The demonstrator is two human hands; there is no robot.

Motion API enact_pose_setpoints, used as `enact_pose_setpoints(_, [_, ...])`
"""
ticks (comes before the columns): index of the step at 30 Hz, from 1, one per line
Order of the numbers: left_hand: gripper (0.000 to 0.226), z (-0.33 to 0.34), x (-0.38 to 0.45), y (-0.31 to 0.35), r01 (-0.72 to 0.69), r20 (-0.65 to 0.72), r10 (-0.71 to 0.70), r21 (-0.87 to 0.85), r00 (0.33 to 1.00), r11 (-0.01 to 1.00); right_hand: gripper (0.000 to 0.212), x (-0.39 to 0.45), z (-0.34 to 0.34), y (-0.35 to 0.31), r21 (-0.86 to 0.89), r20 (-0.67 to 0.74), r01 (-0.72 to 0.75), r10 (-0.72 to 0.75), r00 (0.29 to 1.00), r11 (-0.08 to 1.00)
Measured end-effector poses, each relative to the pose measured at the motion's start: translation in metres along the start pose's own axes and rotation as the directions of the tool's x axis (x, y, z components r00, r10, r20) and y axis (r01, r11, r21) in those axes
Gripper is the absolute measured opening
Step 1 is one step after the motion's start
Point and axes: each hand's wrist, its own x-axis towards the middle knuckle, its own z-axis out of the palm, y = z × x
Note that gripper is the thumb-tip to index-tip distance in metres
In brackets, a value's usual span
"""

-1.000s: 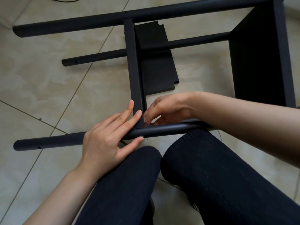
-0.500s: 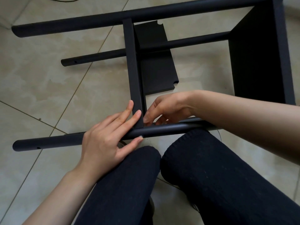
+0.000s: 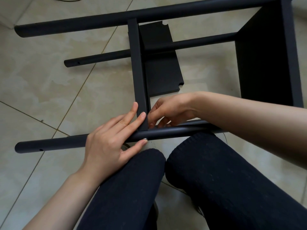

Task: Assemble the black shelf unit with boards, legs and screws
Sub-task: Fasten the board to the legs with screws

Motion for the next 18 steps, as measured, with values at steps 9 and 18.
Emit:
enact_pose_setpoints(9, [0.050,-0.001,0.000,0.000,0.000,0.009,0.000,-0.006,1.000,1.000,0.012,0.003,0.006,0.006,-0.017,-0.034,0.016,-0.017,0.999,1.000])
enact_pose_setpoints(18, [0.051,-0.001,0.001,0.001,-0.022,0.015,0.022,0.044,1.000,0.999,0.014,0.006,0.005,0.012,0.002,-0.003,0.058,-0.058,0.998,0.998])
